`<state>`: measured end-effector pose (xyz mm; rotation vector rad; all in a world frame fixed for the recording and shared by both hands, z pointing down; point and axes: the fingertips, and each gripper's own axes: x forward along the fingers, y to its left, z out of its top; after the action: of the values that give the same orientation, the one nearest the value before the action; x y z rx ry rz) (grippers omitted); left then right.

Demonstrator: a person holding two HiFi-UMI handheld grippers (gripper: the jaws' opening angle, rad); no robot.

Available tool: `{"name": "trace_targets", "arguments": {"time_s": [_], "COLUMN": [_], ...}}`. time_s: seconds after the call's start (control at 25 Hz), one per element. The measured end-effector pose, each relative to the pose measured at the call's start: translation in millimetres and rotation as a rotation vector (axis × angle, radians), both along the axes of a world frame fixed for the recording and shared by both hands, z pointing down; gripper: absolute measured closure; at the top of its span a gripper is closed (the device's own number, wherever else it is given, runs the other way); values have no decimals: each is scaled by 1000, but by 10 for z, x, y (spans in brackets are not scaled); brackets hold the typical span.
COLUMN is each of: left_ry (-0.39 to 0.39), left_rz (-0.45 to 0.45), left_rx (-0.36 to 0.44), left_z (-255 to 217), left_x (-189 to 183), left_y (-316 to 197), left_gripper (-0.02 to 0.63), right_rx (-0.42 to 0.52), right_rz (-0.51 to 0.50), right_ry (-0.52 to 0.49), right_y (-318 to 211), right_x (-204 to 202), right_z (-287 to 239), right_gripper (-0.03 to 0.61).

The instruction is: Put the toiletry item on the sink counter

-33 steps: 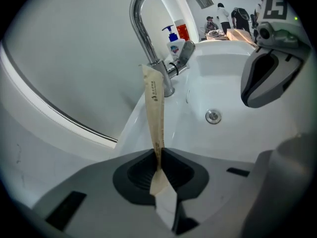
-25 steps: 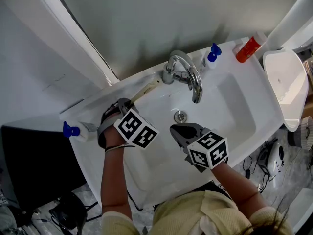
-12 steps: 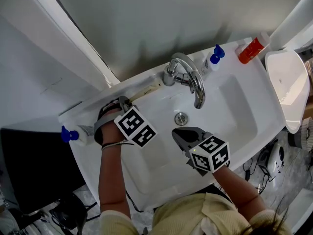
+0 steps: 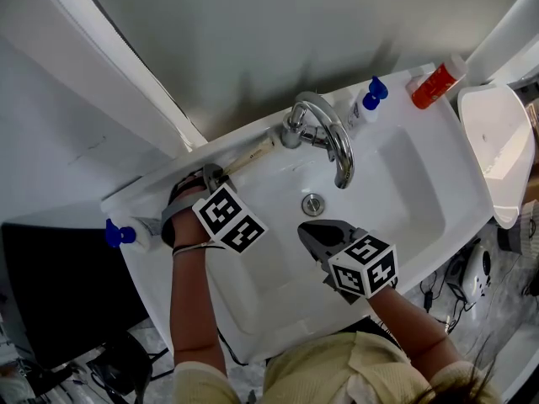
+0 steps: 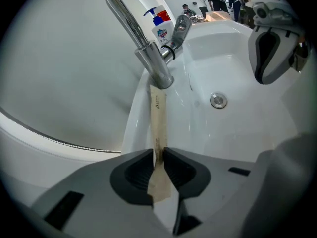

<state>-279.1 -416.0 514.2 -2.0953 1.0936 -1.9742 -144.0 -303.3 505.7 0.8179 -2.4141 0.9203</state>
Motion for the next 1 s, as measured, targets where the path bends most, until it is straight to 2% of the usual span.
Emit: {"name": "trace_targets", "arguments": {"time_s": [0.4, 0.56, 0.8, 1.0], "left_ry": [30, 35, 88, 203], "left_rz": [-34, -49, -114, -226], "left_rx": [124, 118, 106, 75], "left_z": [-183, -192, -224, -262], "left_x": [-25, -19, -9, 58], "left_y": [-88, -35, 96, 295], "left_gripper": [494, 495, 515, 532], "right_rx": [0, 8, 24, 38], "right_rz": [4, 9, 11, 4], "right_ry": [-4, -8, -16, -16], "right_y": [50, 61, 97, 183], "right_x": [-22, -23, -26, -7], "right_z": [-7, -35, -90, -148], "right_gripper": [552, 552, 552, 552]}}
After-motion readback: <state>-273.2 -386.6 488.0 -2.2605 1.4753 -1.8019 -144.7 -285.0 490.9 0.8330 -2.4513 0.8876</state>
